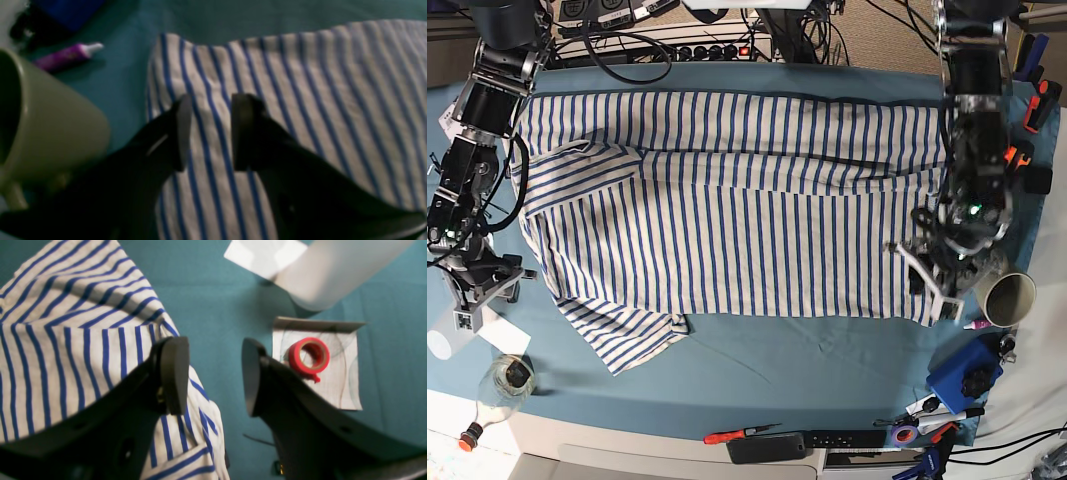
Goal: Fold the T-shirt properly
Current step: 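Release the shirt and move both grippers toward the hem side, then grasp the shirt's hem-side edge with both grippers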
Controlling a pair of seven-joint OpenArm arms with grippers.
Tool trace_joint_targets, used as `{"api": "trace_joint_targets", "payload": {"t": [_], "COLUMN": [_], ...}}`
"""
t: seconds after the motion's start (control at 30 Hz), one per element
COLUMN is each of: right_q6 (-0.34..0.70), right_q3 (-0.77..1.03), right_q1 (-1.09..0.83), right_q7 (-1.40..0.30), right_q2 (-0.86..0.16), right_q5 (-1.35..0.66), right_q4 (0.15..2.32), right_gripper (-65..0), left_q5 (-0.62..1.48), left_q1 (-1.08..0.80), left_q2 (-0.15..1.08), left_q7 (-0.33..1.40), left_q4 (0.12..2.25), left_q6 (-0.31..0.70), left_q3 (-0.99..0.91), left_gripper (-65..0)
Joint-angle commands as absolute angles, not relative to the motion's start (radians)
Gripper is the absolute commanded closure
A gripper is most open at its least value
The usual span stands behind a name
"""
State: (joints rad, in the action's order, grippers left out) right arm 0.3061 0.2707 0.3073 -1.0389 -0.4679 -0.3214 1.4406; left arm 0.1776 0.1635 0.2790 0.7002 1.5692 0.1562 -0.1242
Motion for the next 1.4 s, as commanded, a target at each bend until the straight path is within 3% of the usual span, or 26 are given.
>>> {"api": "trace_joint_targets", "payload": {"t": [0.0,0.2,0.4,0.63,0.87,1.0,1.37], "right_q6": [0.303,0.303,0.303,0.302,0.305,0.371,0.403], "right_q3": [0.275,0.275,0.275,0.275,0.275,0.274,0.274], "right_q1": [0.333,0.332,0.332,0.338,0.493,0.572,0.599], "right_q7": [-1.013,-1.013,-1.008,-0.951,-0.867,-0.874,-0.803], "right_q2": [-0.493,-0.493,-0.493,-0.493,-0.493,-0.492,-0.430], "right_q5": [-0.320,-0.320,-0.320,-0.320,-0.279,-0.279,-0.205], "right_q4": [1.456,1.456,1.456,1.446,1.200,1.080,0.922], "right_gripper": [-26.1,-26.1,-26.1,-26.1,-26.2,-26.2,-26.1], "left_q5": [0.162,0.104,0.115,0.115,0.115,0.115,0.116], "left_q1": [0.207,0.322,0.383,0.380,0.379,0.379,0.380], "left_q2": [0.290,0.286,0.283,0.282,0.282,0.282,0.276], "left_q7": [0.671,0.672,0.698,0.702,0.728,0.728,0.729], "left_q4": [1.568,1.400,1.234,1.211,1.211,1.211,1.211], "left_q6": [0.147,0.049,0.052,0.052,0.052,0.052,0.052], "left_q3": [-0.117,-0.102,-0.102,-0.102,-0.102,-0.102,-0.102], "left_gripper": [-20.8,-22.0,-22.0,-22.0,-22.0,-22.0,-22.0]}}
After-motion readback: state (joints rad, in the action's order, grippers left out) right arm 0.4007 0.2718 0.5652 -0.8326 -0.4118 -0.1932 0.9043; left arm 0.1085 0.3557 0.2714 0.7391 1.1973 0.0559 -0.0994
